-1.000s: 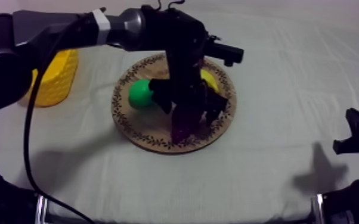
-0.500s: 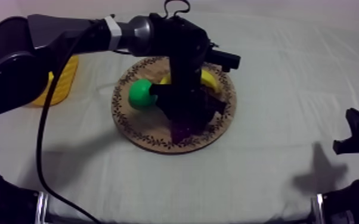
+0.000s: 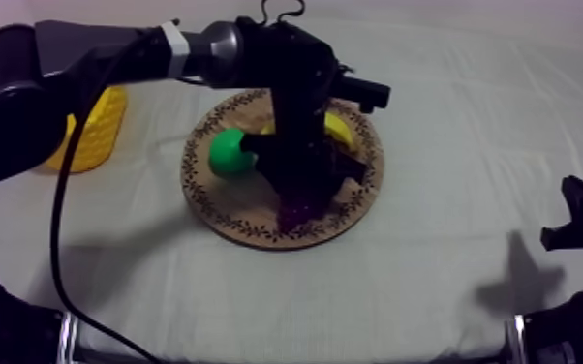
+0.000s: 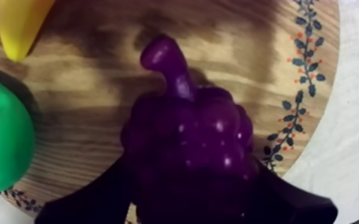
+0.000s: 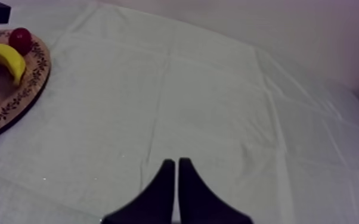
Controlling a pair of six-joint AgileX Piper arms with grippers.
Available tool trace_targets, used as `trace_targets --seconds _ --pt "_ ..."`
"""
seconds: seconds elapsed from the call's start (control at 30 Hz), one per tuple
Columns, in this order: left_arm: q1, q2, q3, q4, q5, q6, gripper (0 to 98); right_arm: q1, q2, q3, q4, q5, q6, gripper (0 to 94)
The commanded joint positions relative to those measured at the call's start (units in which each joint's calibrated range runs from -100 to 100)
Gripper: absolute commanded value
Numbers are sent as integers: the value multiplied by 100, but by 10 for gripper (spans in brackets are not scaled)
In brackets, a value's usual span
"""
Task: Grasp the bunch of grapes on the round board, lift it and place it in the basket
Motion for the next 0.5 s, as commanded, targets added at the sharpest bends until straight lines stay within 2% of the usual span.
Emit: trace_targets --seconds 0.0,0.23,0.47 --pt "3 -85 35 1 -11 -6 550 -2 0 -4 3 2 1 3" --pt "39 -692 55 10 82 -30 544 -2 0 -4 3 2 1 3" --pt "142 -1525 -273 -74 417 -46 553 -2 0 -4 3 2 1 3"
